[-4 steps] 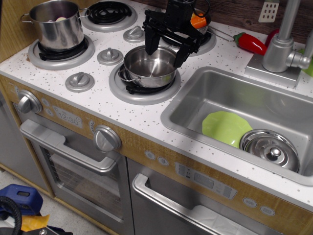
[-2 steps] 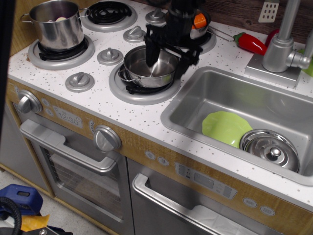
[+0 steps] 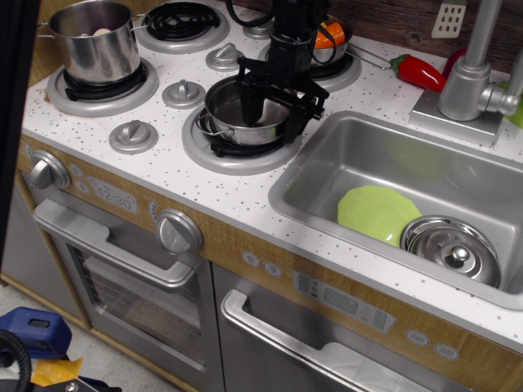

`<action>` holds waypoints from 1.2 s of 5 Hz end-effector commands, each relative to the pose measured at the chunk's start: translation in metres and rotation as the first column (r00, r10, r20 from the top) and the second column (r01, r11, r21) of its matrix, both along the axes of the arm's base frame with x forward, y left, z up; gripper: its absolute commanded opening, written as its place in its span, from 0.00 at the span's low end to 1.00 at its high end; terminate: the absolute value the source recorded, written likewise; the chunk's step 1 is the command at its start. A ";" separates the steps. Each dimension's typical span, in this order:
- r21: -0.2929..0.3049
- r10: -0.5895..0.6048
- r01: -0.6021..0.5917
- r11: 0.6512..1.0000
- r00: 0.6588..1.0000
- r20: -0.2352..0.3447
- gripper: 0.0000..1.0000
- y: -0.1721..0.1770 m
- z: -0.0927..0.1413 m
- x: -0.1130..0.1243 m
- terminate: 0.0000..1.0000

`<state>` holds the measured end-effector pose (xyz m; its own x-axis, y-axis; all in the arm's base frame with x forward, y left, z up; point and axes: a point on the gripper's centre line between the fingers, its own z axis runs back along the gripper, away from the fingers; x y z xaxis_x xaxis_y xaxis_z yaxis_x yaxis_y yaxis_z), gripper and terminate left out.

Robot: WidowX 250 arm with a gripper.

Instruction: Pick up pan from stove

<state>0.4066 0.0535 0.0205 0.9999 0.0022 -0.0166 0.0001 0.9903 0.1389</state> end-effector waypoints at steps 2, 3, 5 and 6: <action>0.104 0.001 -0.011 0.995 0.995 0.100 0.00 -0.001 0.060 0.006 0.00; 0.167 -0.002 -0.013 0.986 0.996 0.089 0.00 0.002 0.093 0.006 0.00; 0.228 -0.001 -0.030 0.973 0.991 0.135 0.00 0.010 0.129 0.007 0.00; 0.191 -0.009 -0.018 0.981 0.990 0.140 0.00 0.009 0.124 0.008 1.00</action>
